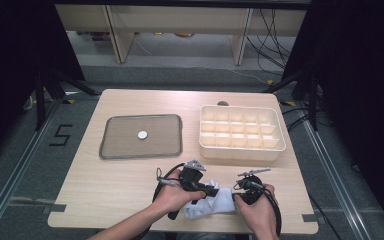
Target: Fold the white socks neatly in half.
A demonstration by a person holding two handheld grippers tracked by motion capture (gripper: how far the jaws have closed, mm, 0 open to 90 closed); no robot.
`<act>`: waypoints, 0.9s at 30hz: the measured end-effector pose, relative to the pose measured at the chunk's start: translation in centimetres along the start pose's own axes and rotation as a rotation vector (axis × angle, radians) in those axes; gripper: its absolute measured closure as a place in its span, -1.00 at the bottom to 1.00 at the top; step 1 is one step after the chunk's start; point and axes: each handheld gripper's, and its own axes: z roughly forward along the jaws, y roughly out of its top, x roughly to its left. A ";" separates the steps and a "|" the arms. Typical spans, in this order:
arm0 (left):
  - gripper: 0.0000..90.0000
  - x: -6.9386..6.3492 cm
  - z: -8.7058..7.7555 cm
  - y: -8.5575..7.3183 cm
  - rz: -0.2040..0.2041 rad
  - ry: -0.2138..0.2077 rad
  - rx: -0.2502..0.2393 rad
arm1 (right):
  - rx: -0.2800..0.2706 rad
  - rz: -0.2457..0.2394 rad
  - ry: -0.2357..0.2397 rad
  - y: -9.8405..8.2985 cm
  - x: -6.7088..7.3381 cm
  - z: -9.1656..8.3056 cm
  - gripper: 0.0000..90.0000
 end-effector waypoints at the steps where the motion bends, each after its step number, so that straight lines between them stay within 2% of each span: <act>1: 0.88 0.0 0.1 0.1 0.000 -0.011 -0.002 | -0.002 0.012 -0.004 0.0 0.1 0.1 1.00; 4: 0.88 -0.2 0.2 0.2 0.003 -0.001 -0.013 | -0.001 0.018 -0.003 0.0 0.1 0.2 1.00; 5: 0.88 -0.2 0.3 0.2 0.005 -0.005 -0.026 | 0.004 0.004 0.002 0.0 0.1 0.2 1.00; 6: 0.88 -0.2 0.2 0.4 0.009 -0.011 -0.005 | 0.005 -0.005 0.002 0.0 0.0 0.2 0.99; 8: 0.88 -0.3 0.5 0.3 0.007 -0.006 -0.022 | 0.002 0.000 0.001 0.0 0.1 0.2 0.99; 9: 0.88 -0.3 0.4 0.4 0.011 -0.010 0.002 | -0.002 0.017 0.001 0.0 0.2 0.2 0.98; 11: 0.88 -0.4 0.8 0.3 0.007 -0.002 -0.015 | -0.002 0.016 0.001 0.0 0.2 0.3 0.98; 13: 0.88 -0.4 0.9 0.3 0.006 -0.003 0.002 | -0.005 0.018 0.002 0.0 0.1 0.3 0.98; 15: 0.88 -0.4 1.2 0.3 0.016 -0.007 -0.007 | -0.006 0.016 0.003 0.0 0.1 0.3 0.97; 16: 0.87 -0.4 1.2 0.4 0.013 -0.014 0.011 | -0.006 0.018 0.003 0.0 0.1 0.3 0.97; 17: 0.87 -0.5 1.2 0.4 0.012 -0.014 0.009 | -0.002 -0.002 0.003 -0.1 -0.1 0.2 0.97; 19: 0.86 -0.5 1.5 0.3 0.010 -0.005 -0.012 | -0.009 0.019 -0.002 -0.1 0.0 0.3 0.96; 20: 0.86 -0.4 1.4 0.4 0.013 -0.016 0.011 | -0.004 0.000 -0.016 -0.1 -0.2 0.3 0.96; 21: 0.86 -0.4 1.5 0.4 0.015 -0.007 0.010 | -0.008 0.020 0.006 -0.1 0.0 0.3 0.96; 24: 0.86 -0.3 1.6 0.3 0.020 -0.007 0.022 | -0.005 0.009 0.005 -0.1 -0.2 0.3 0.95; 26: 0.86 -0.4 1.9 0.2 0.015 0.002 -0.003 | -0.003 0.008 0.005 -0.1 -0.2 0.3 0.95; 27: 0.86 -0.4 1.9 0.2 0.020 -0.003 0.015 | -0.005 0.012 0.007 -0.1 -0.2 0.3 0.95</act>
